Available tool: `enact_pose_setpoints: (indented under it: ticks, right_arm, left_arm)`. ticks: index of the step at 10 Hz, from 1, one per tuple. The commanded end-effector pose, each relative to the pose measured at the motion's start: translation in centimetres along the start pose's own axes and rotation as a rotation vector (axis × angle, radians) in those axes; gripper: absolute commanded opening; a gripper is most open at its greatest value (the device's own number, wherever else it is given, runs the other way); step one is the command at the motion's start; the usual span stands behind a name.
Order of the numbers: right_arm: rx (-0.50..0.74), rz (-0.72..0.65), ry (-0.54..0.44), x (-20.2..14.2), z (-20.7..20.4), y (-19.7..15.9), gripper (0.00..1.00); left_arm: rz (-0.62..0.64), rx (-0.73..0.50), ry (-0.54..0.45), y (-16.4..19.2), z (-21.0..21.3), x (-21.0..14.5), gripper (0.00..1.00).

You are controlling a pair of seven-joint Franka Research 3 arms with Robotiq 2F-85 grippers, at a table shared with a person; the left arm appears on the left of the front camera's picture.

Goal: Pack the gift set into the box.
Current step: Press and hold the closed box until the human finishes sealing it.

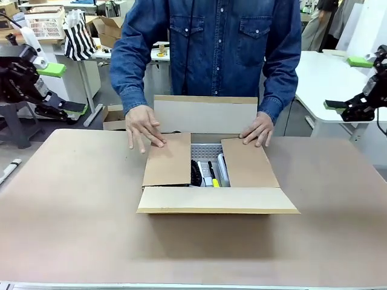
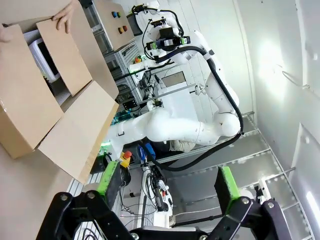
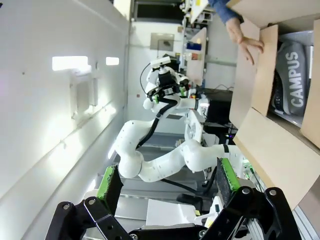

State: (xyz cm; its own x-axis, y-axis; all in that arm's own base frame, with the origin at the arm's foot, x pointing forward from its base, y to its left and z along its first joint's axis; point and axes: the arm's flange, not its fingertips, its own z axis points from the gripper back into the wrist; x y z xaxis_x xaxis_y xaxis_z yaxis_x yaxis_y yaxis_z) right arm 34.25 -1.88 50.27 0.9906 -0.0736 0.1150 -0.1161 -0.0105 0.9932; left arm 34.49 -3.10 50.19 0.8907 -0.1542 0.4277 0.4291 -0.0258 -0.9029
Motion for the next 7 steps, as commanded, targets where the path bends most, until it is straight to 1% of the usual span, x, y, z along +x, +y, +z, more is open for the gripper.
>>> enact_pose_setpoints:
  ticks: [1, 7]
  right_arm:
    - [0.024, 0.023, -0.004, 0.39, -0.17, 0.26, 1.0]
    - [0.024, 0.023, -0.004, 0.39, -0.17, 0.26, 1.0]
  left_arm:
    - [-0.022, -0.022, -0.006, -0.12, 0.0, 0.08, 1.0]
    - [-0.022, -0.022, -0.006, -0.12, 0.0, 0.08, 1.0]
